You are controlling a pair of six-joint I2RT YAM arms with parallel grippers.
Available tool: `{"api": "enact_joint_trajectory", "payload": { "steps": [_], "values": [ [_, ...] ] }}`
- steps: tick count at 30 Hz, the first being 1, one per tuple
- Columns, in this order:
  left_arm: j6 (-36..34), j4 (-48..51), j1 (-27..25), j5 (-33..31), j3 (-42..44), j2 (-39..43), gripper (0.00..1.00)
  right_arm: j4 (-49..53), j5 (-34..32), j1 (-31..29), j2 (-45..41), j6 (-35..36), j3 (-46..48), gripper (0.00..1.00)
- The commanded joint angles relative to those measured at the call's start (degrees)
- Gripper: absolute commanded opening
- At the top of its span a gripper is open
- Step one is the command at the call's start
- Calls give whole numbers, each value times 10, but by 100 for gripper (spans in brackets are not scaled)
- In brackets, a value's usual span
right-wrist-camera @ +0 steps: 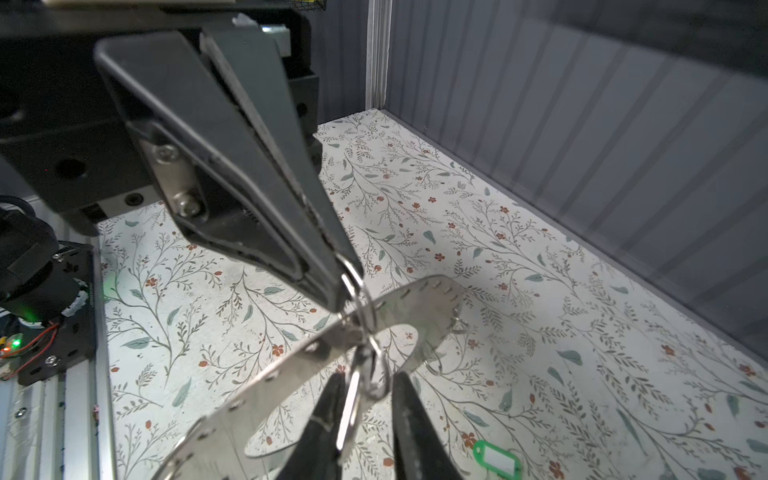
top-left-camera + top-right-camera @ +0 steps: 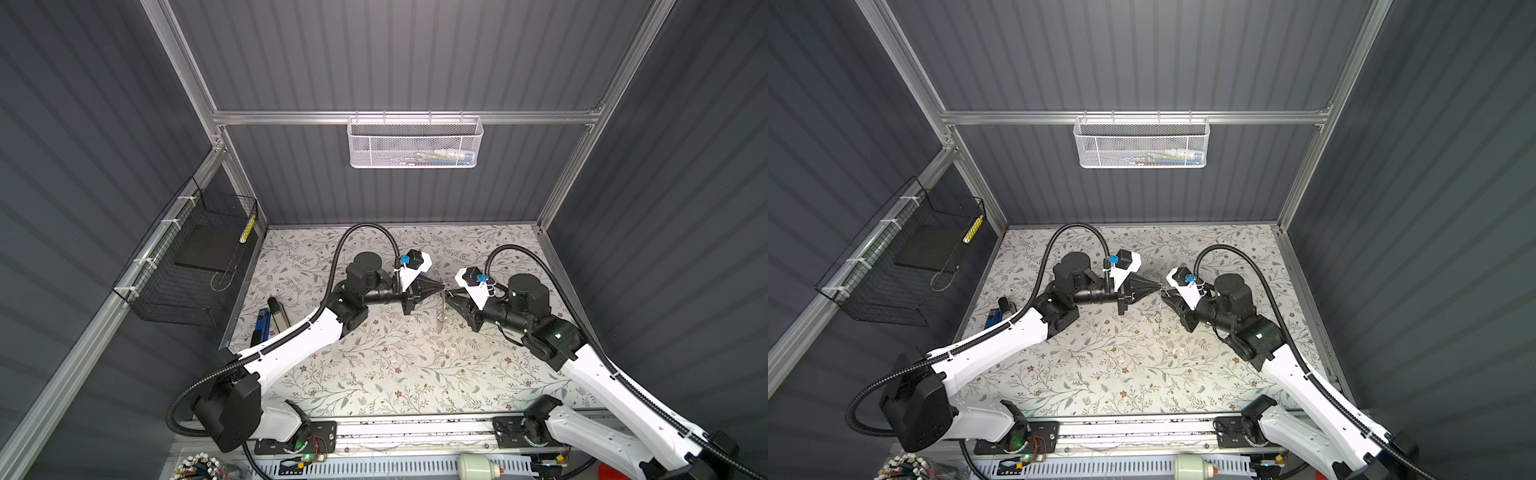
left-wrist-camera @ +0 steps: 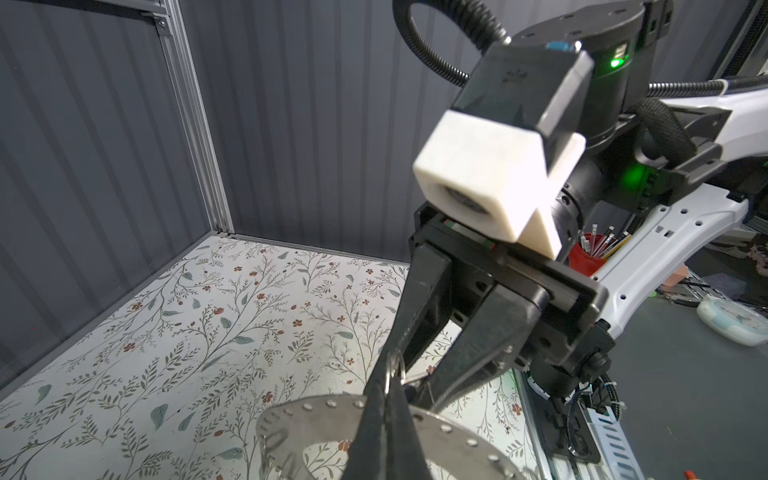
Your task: Put the keys on the keyring
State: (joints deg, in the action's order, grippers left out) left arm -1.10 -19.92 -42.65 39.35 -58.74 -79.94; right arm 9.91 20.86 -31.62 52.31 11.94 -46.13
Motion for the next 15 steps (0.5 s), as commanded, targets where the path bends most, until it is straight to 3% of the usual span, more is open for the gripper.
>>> {"api": "enact_joint_trajectory", "payload": {
  "steps": [1, 15],
  "values": [
    [17, -42, 4, 1, -18, -5, 0, 10, -9, -2, -5, 23, -19, 24],
    [27, -69, 4, -6, -8, -9, 0, 16, -28, -2, 0, 47, -32, 0]
  ]
}}
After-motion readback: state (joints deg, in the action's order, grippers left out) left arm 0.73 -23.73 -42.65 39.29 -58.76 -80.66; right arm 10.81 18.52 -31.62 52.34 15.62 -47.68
